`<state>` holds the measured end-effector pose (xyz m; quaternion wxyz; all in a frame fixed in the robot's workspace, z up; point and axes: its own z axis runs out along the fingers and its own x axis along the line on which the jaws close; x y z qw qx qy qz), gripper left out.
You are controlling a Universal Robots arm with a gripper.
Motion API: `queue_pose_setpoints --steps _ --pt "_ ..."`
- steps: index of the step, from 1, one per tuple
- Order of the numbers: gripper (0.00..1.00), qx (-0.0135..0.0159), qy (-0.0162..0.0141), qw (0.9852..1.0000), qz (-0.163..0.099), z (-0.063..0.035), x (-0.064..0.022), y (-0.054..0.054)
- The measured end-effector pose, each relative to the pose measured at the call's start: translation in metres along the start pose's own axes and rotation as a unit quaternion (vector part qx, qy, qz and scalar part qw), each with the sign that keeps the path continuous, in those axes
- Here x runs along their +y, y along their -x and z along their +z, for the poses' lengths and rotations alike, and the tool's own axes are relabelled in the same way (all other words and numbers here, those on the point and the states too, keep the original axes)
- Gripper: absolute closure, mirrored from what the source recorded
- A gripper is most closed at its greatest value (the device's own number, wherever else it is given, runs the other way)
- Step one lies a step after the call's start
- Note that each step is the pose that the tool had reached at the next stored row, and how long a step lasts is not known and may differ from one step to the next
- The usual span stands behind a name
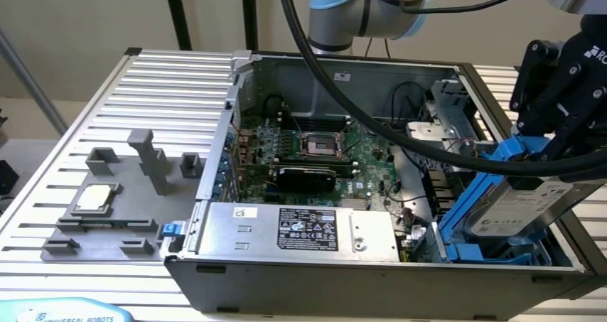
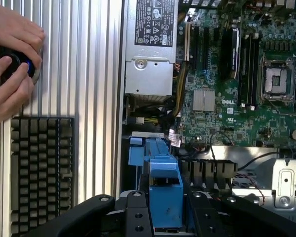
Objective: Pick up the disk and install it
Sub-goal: 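Insert the disk into the insertion slot, then insert the first disk wire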
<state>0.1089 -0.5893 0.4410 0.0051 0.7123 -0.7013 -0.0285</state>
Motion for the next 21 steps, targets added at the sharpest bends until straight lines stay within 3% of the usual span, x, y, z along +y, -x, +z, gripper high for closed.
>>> queue_pose_setpoints --steps 21 --pt "0.67 0.0000 0.0097 1.0000 0.000 0.0094 -0.0078 0.0066"
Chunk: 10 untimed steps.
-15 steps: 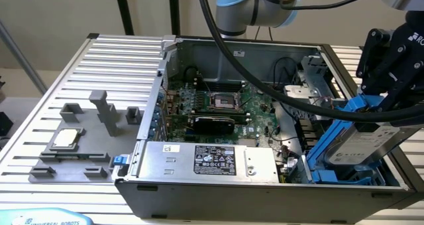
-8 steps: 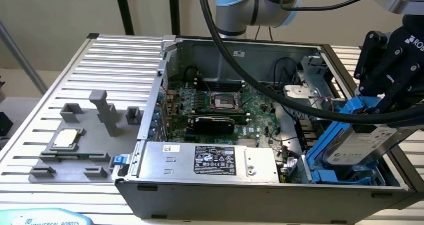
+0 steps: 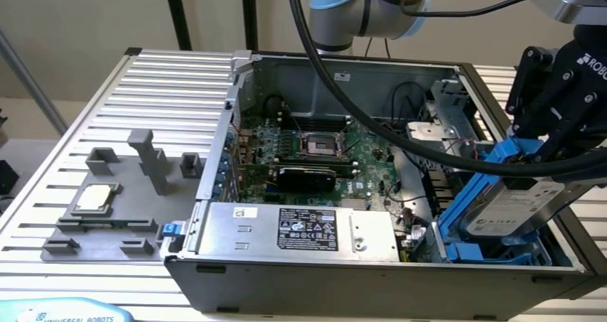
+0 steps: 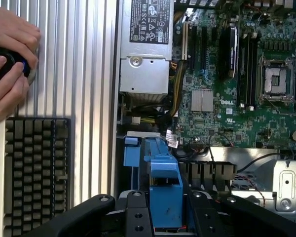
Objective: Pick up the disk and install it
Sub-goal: 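Insert the first disk wire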
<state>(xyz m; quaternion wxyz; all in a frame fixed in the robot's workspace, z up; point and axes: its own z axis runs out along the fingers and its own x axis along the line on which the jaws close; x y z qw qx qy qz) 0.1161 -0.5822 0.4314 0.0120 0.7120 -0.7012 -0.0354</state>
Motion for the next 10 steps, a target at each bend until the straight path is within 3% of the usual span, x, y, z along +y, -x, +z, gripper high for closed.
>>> queue_pose_setpoints --steps 10 --pt "0.67 0.0000 0.0008 1.0000 0.000 0.0028 -0.0009 0.0050"
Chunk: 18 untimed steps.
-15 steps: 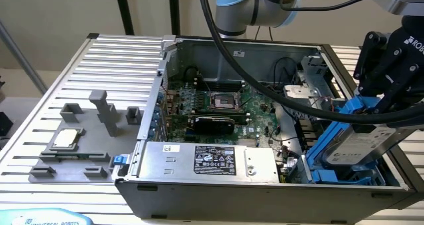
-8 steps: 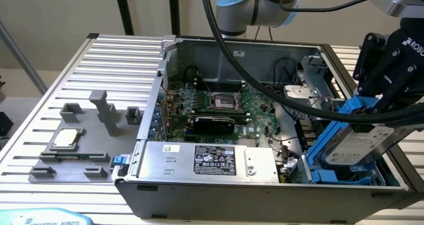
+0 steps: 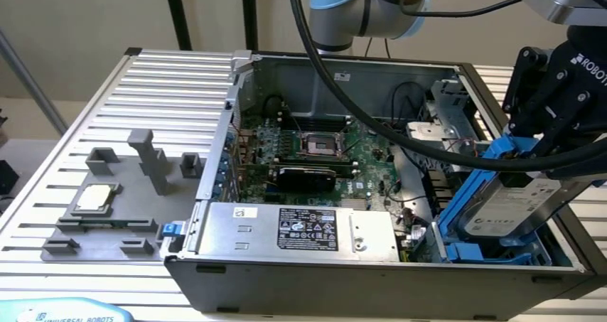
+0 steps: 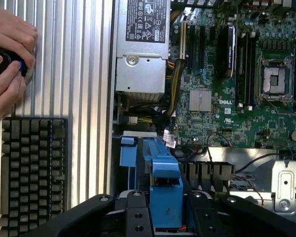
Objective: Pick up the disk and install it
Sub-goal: 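Insert the first disk wire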
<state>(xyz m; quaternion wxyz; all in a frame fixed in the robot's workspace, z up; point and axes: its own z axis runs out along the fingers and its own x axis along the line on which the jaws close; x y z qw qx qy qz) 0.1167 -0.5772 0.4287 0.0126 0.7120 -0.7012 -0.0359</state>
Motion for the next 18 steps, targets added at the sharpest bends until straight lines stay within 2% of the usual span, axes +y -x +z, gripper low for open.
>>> queue_pose_setpoints --steps 6,14,18 --pt "0.67 0.0003 0.0004 1.0000 -0.005 0.0011 0.0000 0.0001" --pt "0.67 0.0020 0.0018 0.9996 -0.029 0.0040 -0.0002 -0.0003" --pt "0.67 0.0020 0.0028 0.9995 -0.033 0.0068 -0.0004 -0.0012"
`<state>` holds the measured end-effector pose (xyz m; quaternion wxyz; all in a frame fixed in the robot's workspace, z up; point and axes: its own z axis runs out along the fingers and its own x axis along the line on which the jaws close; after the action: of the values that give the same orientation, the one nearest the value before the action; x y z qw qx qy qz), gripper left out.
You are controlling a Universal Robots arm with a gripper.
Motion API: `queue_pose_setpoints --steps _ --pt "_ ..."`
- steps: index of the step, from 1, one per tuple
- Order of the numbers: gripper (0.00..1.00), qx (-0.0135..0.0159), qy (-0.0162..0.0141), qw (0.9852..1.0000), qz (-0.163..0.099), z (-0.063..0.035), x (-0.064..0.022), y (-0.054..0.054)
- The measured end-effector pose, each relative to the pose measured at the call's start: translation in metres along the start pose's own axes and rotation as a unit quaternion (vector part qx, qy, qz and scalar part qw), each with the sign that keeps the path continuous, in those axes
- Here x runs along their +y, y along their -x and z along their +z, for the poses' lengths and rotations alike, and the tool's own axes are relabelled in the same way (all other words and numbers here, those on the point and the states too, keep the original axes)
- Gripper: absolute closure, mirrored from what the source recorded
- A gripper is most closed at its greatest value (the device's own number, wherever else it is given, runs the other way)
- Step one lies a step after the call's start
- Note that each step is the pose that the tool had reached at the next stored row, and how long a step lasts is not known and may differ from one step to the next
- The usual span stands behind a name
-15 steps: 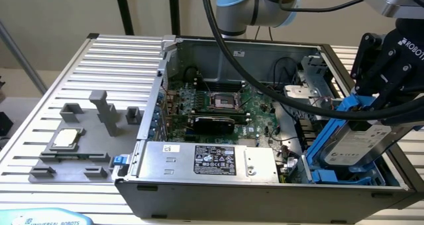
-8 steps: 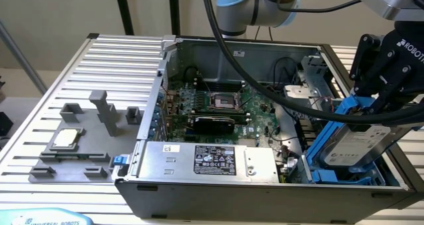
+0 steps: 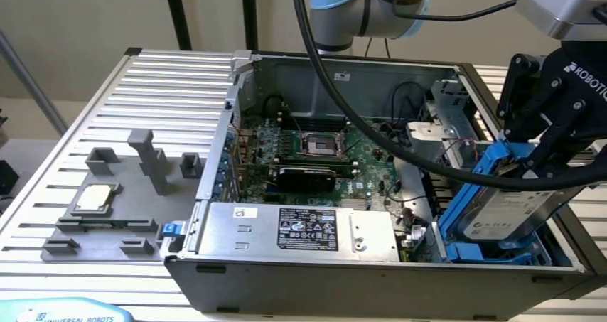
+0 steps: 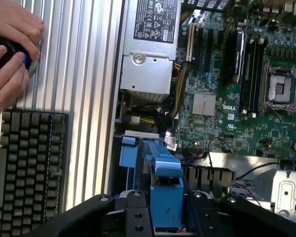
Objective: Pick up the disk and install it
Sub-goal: 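Insert the first disk wire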
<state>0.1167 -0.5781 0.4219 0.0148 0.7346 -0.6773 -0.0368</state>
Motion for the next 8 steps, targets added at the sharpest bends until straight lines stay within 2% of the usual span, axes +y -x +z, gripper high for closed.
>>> queue_pose_setpoints --steps 8 --pt "0.67 -0.0001 0.0037 1.0000 -0.002 0.0063 -0.0002 -0.0030"
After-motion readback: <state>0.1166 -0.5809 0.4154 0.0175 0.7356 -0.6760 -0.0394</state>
